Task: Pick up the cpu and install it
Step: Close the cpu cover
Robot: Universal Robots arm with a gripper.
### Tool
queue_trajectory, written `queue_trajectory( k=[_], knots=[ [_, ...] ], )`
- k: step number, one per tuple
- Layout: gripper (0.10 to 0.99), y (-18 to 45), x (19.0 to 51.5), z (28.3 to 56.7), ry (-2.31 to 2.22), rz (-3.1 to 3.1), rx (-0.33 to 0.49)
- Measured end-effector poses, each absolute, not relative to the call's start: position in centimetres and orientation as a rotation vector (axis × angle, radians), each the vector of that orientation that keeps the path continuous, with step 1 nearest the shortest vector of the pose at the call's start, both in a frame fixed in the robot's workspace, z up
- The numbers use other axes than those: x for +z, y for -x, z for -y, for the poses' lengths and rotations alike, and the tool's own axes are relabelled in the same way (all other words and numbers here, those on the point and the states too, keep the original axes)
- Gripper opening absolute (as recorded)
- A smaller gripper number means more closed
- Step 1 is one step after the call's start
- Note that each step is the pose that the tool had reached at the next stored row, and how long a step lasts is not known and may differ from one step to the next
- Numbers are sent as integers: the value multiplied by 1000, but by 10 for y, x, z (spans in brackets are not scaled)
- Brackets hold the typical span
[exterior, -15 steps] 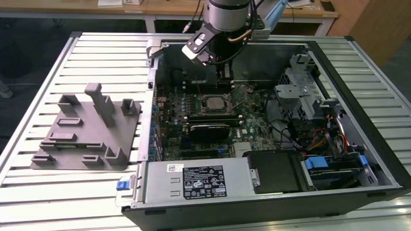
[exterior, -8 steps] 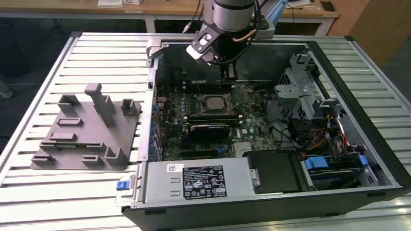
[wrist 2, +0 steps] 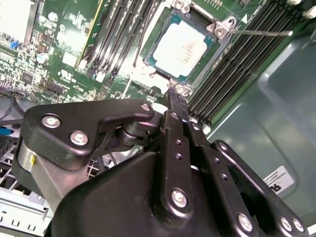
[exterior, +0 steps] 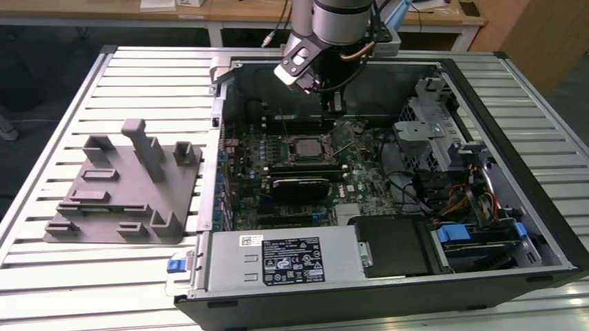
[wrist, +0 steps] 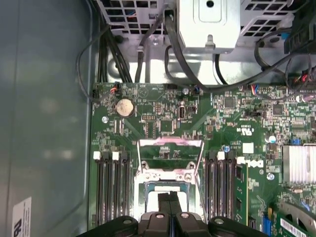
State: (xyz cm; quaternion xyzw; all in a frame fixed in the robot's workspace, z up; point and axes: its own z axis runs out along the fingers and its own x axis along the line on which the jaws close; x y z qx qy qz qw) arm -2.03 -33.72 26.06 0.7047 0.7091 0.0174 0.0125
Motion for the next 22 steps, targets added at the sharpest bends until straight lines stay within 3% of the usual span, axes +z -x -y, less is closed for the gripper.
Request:
queue_trajectory(
  k=[22],
  knots=[
    [106,-24,261,337,-2197,-2210,54]
  ],
)
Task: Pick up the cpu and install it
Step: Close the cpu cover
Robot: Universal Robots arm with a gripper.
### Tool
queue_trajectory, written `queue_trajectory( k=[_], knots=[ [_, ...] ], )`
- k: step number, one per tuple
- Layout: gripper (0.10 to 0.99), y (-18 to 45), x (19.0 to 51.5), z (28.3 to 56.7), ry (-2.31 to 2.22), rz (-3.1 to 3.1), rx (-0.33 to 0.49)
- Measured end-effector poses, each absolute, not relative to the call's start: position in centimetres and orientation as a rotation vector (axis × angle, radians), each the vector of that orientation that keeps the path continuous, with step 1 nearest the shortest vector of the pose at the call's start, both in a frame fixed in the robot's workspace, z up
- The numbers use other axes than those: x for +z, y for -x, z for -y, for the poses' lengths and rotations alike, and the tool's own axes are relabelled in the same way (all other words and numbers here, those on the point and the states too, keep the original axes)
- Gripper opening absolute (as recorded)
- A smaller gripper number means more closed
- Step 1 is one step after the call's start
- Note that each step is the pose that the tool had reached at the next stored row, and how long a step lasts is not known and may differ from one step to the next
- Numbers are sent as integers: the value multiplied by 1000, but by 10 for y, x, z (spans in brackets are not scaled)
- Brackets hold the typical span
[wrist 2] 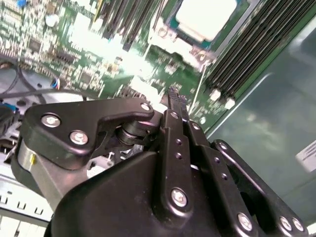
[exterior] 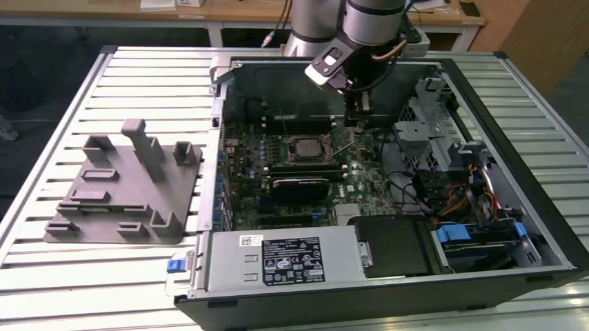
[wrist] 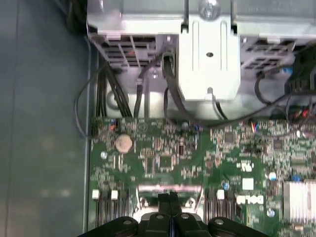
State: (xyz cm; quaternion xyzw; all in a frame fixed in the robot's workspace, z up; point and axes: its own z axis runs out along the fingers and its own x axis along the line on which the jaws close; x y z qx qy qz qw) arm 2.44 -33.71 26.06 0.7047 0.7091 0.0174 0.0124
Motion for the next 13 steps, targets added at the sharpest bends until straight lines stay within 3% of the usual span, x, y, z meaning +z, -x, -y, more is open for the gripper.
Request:
queue_trajectory(
  k=[13],
  knots=[
    [106,-56,255,337,-2199,-2212,49]
  ],
)
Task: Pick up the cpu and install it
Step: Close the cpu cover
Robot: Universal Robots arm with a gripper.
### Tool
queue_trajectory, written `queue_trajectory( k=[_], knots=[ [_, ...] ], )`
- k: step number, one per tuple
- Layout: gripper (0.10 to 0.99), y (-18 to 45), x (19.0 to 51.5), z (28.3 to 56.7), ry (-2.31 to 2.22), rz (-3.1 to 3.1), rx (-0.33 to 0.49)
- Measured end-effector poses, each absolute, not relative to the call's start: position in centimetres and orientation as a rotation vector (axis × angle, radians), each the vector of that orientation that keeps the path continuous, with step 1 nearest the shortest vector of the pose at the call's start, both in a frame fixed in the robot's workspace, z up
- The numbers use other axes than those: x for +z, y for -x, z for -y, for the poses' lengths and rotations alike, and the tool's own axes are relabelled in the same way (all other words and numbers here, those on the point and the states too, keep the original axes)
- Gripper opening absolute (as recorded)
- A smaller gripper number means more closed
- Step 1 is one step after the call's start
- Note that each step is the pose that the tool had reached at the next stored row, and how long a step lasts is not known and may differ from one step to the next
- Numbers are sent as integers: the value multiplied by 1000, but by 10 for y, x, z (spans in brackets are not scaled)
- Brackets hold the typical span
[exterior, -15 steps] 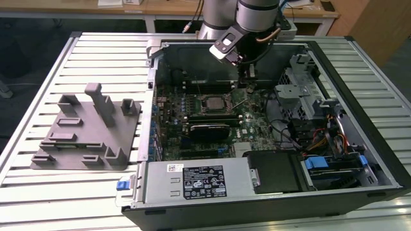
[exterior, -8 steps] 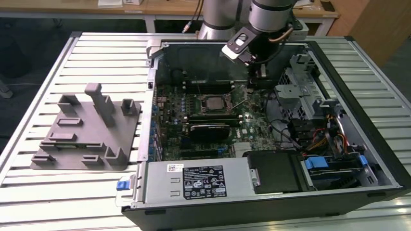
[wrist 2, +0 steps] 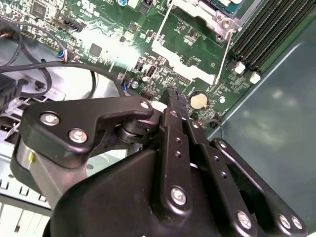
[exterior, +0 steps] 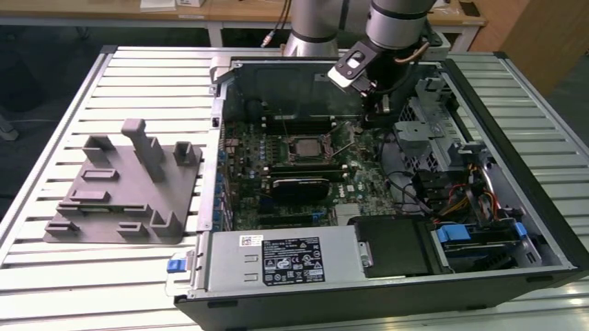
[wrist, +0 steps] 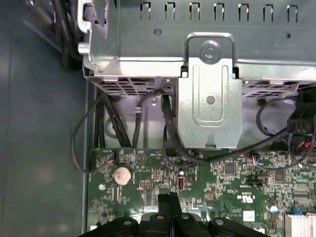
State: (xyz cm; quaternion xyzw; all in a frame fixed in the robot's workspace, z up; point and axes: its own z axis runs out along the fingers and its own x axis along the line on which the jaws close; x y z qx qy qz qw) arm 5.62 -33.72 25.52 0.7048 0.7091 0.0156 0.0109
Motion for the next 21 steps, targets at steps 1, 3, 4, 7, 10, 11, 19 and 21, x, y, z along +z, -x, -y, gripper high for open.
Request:
queue_trajectory(
  k=[1,3,4,7,10,11,19,21],
  knots=[
    [106,-56,253,337,-2200,-2212,48],
    [106,-57,250,337,-2201,-2212,47],
    [106,-57,248,337,-2202,-2212,47],
    [106,-57,243,337,-2205,-2209,45],
    [106,-57,238,337,-2215,-2200,44],
    [106,-57,236,337,-2219,-2195,44],
    [106,-55,235,337,-2223,-2190,43],
    [106,-51,235,337,-2223,-2190,43]
  ],
)
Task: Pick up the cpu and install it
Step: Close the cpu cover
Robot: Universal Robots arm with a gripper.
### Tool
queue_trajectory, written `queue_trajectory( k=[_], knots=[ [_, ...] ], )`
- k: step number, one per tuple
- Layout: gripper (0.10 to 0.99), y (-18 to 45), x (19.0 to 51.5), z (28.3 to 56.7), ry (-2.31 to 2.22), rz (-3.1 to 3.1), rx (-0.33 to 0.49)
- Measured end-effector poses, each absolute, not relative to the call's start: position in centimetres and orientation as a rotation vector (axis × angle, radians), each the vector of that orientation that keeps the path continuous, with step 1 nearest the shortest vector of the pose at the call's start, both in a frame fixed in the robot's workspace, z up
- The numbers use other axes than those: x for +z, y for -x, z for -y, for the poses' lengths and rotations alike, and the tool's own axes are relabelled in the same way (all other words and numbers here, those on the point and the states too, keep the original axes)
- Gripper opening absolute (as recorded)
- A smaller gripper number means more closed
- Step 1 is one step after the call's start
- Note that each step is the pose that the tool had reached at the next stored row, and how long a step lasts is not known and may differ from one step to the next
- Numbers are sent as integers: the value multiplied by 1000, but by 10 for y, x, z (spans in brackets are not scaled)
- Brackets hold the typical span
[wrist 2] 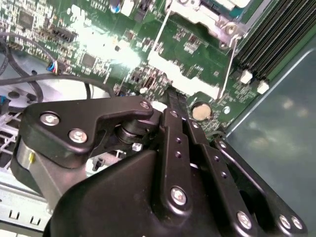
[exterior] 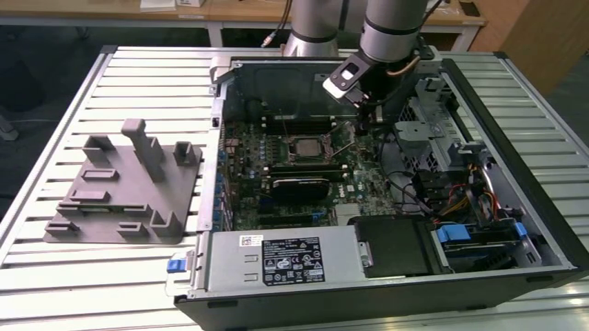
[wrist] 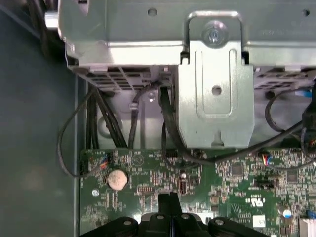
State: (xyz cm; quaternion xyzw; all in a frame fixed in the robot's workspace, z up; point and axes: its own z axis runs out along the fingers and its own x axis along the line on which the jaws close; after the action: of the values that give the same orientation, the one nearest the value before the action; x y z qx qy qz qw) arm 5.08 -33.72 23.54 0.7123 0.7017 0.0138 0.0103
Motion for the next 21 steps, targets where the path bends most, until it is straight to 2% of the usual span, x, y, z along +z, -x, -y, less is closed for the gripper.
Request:
queue_trajectory(
  k=[21],
  knots=[
    [106,9,235,337,-2227,-2186,43]
  ],
)
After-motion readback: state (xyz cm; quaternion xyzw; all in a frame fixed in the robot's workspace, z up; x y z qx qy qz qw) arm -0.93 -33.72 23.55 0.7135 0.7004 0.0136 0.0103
